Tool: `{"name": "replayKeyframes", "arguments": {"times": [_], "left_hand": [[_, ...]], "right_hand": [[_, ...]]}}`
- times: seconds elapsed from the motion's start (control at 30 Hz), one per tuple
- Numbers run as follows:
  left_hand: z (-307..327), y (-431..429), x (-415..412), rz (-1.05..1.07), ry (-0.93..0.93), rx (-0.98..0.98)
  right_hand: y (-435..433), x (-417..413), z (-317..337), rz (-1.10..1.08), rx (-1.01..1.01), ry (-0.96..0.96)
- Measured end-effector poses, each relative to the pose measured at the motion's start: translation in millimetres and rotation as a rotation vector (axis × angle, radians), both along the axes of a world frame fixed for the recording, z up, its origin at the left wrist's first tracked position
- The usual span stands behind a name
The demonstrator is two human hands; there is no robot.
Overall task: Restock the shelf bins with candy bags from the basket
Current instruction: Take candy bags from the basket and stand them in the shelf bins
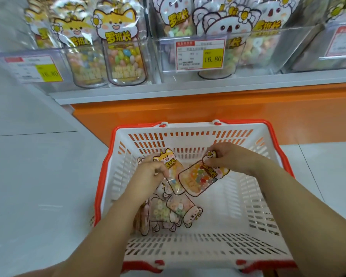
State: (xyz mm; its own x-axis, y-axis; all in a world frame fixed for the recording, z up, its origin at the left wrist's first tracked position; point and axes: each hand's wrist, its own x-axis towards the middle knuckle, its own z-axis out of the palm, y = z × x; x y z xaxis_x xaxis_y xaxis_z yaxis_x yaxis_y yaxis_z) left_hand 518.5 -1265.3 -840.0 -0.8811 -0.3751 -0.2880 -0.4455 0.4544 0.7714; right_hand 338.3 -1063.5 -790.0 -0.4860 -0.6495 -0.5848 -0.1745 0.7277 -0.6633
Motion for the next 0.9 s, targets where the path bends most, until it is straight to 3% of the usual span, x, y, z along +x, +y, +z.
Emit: {"name": "replayKeyframes", "arguments": {"times": [0.23, 0.33, 0.43, 0.57, 0.63, 0.7, 0.77, 0.9], "left_hand": [[52.8, 5.8, -5.7, 0.018, -0.063, 0.201], [78.5, 8.6, -11.7, 0.097, -0.008, 0.405], [85.9, 2.3, -11.0, 0.142, -0.005, 0.477], [63.2, -12.6, -5.2, 0.332, -0.011, 0.603], [35.9, -21.6, 7.6, 0.261, -0.186, 0.323], [-0.8, -26.0, 28.1, -0.06, -0.49, -0.074], [-28.3, -18.4, 46.4, -0.292, -0.72, -0.324], [-58.4, -3.8, 55.5, -0.39, -0.768, -0.563]], "right_hand": [[-29.9, 21.5, 34.7, 0.001, -0.161, 0.102], [-37.1, 35.2, 41.2, -0.057, -0.257, 0.024], [-38.5, 40.2, 39.0, -0.087, -0.312, -0.014], [-37.4, 39.3, 22.7, -0.142, -0.273, 0.193], [-32.4, 38.1, 8.2, -0.125, -0.139, 0.328], [-25.0, 41.6, -6.1, -0.108, -0.031, 0.34], [-18.4, 46.9, -19.6, -0.081, 0.039, 0.314], [-12.5, 50.7, -37.9, -0.046, 0.067, 0.246]]}}
